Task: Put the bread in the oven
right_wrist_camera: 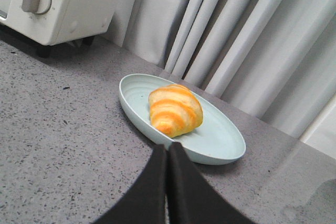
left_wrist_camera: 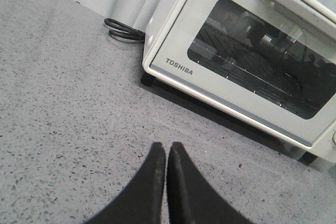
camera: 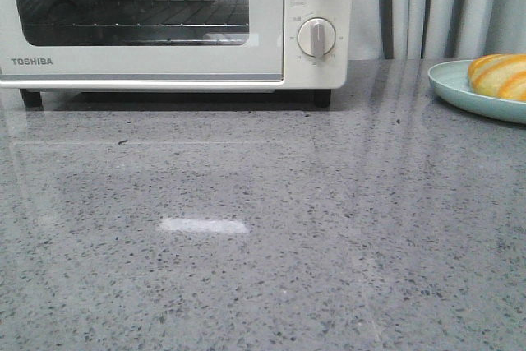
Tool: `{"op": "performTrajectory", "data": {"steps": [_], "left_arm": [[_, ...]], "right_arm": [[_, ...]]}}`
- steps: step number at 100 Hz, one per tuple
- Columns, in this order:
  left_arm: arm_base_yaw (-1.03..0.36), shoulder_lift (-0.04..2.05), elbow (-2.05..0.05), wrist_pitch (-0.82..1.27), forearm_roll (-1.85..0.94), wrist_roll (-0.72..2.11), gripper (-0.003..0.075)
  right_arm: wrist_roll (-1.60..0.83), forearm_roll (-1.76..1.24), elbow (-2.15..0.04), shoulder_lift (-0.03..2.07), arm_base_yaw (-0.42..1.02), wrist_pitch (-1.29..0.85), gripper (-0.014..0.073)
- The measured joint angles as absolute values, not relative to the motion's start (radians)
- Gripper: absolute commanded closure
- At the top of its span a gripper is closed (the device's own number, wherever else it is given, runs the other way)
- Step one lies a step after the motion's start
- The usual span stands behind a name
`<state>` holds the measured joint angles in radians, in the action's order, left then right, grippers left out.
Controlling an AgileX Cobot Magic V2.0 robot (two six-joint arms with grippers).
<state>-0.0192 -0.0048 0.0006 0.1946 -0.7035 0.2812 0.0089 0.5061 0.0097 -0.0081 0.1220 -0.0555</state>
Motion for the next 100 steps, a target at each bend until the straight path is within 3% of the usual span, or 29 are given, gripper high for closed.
{"op": "performTrajectory", "data": {"steps": [100], "left_arm": [[-0.019,-0.005,0.001,0.153,-0.771,0.277,0.0741]], "right_arm": [[0.014,0.461,0.010,-0.008,0.122,0.013,0.0670]]}}
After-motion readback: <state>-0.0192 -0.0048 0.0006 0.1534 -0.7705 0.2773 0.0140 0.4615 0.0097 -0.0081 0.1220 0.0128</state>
